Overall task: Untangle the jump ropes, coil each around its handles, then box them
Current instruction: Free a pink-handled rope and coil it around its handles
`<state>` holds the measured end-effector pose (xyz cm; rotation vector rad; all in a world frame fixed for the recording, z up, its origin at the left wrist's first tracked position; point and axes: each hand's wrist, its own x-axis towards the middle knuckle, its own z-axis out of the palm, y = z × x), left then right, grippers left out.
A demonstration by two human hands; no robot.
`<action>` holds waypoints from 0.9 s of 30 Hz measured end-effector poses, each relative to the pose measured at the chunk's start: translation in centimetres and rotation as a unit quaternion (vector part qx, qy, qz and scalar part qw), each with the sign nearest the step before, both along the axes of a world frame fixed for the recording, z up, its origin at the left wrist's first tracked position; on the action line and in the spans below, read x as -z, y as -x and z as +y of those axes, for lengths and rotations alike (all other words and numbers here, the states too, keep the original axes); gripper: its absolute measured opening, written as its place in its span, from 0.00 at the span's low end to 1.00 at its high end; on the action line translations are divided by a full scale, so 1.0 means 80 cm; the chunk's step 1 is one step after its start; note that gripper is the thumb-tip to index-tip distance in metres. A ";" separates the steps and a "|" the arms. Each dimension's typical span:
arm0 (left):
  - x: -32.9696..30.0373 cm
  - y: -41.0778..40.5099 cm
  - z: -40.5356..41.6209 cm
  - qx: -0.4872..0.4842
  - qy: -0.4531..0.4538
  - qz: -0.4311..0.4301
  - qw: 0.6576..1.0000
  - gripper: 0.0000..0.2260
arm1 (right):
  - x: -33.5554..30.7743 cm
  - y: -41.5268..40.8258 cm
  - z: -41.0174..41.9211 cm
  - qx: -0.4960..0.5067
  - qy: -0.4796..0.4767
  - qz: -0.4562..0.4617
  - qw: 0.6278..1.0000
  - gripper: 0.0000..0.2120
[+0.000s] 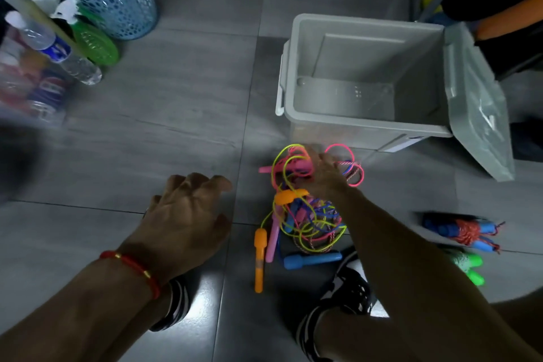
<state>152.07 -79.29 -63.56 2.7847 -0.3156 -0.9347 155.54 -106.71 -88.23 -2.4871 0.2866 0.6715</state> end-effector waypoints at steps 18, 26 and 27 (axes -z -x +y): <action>0.124 0.026 -0.002 0.122 -0.033 0.071 0.989 0.40 | -0.016 0.193 0.112 -0.005 -0.148 -0.183 0.972 0.29; 0.222 0.051 -0.064 0.009 0.151 0.149 0.977 0.50 | -0.007 0.115 0.024 0.189 -0.141 -0.163 0.958 0.21; 0.221 0.051 -0.073 0.007 0.146 0.141 0.979 0.48 | 0.013 0.106 0.020 0.148 -0.145 -0.139 0.968 0.22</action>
